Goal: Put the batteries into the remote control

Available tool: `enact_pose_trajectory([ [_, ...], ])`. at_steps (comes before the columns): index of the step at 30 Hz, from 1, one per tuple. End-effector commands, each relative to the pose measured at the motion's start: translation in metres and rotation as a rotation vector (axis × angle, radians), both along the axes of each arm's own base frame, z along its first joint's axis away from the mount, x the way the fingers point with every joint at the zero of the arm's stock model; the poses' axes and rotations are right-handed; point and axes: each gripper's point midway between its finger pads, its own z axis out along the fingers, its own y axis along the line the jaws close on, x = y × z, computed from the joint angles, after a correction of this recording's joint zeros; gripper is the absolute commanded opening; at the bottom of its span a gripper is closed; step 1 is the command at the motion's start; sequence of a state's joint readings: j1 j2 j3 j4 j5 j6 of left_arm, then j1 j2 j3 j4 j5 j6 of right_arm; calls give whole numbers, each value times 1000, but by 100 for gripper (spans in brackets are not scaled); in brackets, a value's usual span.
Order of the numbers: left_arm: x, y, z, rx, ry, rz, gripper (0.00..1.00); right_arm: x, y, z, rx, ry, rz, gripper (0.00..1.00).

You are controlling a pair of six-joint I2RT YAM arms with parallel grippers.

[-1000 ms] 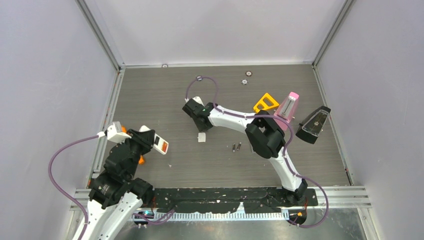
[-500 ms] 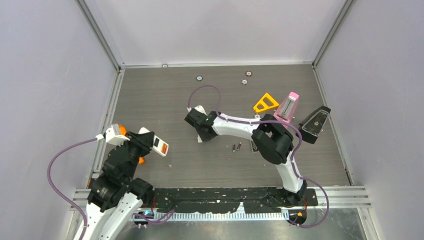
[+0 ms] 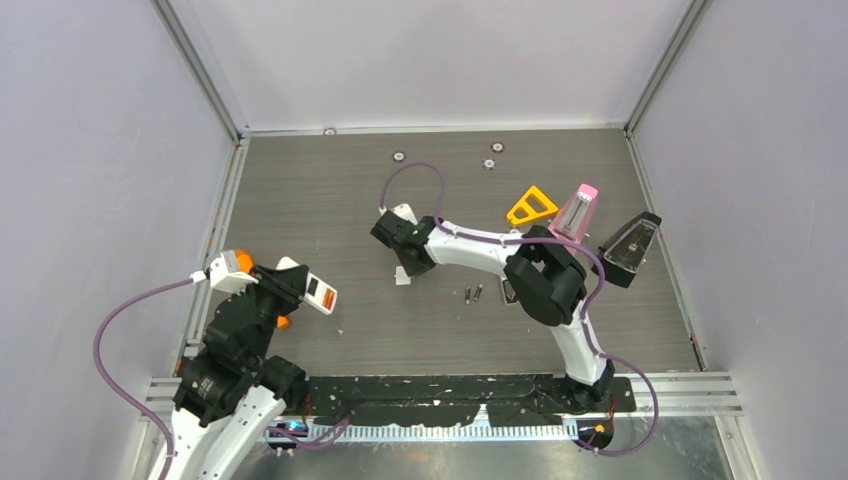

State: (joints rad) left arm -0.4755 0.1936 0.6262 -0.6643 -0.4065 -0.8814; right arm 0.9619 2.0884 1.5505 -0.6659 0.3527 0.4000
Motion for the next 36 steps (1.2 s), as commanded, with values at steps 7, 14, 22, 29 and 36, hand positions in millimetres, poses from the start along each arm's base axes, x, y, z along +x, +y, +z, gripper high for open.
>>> enact_pose_trajectory([
  [7,0,3,24,-31,-56,14,0,43,37,11,95,-48,92,16],
  [14,1,1,23,-33,-52,8,0,20,48,-2,167,39,216,16],
  [22,0,0,23,-41,-56,3,0,12,39,-13,140,71,232,16],
  [29,0,0,22,-42,-54,2,0,-11,12,-18,74,139,217,16],
  [36,0,-2,21,-48,-52,-2,0,-41,7,-20,88,187,220,16],
])
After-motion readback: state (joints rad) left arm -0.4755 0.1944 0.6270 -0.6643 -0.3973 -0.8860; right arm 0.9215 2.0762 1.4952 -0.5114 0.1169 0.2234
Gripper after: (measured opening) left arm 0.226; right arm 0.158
